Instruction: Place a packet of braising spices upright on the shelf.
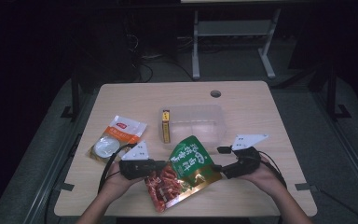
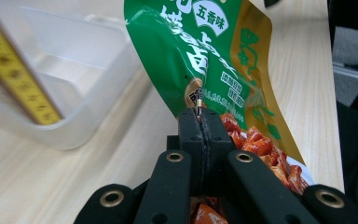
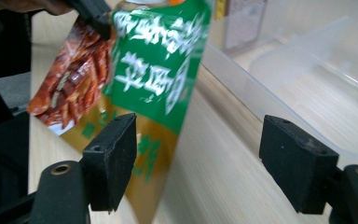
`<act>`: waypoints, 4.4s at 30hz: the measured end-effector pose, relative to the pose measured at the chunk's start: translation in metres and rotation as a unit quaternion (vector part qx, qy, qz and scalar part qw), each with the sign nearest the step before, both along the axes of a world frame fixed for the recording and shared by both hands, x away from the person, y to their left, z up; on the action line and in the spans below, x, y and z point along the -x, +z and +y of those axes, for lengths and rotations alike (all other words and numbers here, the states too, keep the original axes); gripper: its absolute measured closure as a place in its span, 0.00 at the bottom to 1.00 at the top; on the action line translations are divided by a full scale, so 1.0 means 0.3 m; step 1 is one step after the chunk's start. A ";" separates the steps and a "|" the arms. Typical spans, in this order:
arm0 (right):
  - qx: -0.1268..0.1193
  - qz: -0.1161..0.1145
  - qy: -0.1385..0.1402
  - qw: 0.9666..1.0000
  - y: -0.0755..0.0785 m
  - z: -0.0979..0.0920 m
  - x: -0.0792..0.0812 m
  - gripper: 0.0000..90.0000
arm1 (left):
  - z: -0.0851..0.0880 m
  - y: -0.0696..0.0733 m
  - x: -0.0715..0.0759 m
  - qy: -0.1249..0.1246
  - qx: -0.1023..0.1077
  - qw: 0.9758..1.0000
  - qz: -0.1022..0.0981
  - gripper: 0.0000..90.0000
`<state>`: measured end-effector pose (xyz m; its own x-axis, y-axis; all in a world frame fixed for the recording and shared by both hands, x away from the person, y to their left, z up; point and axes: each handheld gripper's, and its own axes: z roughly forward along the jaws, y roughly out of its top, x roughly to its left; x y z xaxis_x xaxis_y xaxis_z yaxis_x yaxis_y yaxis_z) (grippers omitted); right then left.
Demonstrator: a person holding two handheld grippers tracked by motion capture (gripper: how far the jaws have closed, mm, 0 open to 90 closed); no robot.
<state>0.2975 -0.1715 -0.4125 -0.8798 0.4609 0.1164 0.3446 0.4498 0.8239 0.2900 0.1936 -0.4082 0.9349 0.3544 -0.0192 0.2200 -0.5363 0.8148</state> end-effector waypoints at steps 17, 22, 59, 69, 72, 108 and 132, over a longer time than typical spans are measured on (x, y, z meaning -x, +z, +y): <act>-0.011 0.046 0.076 0.996 0.031 0.179 -0.143 0.50 | 0.081 0.044 -0.001 0.033 0.045 0.998 -0.015 1.00; -0.021 0.048 0.085 0.995 0.022 0.181 -0.144 0.67 | 0.077 0.047 0.006 0.029 0.053 0.998 -0.024 1.00; -0.080 0.056 0.151 0.984 0.087 0.103 -0.113 1.00 | 0.058 0.020 0.001 0.040 0.051 0.997 -0.031 0.56; -0.105 0.036 0.126 0.986 0.159 0.029 -0.109 1.00 | 0.126 0.008 0.037 0.066 0.040 0.997 -0.031 0.32; -0.109 0.029 0.119 0.986 0.181 0.010 -0.104 1.00 | 0.145 -0.001 0.038 0.071 0.040 0.996 -0.027 0.32; -0.081 -0.053 -0.036 0.995 0.474 -0.125 -0.151 1.00 | 0.131 -0.070 -0.007 0.062 -0.009 0.998 0.007 0.26; -0.008 -0.022 -0.137 0.990 0.490 -0.036 -0.345 1.00 | 0.098 -0.116 -0.014 0.062 -0.033 0.997 0.030 0.19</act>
<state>0.4010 -0.1822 -0.2656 -0.7257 0.6821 0.0904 0.4164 0.3307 0.8469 0.2942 0.2229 -0.4429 0.8814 0.4699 -0.0474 0.3360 -0.5535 0.7620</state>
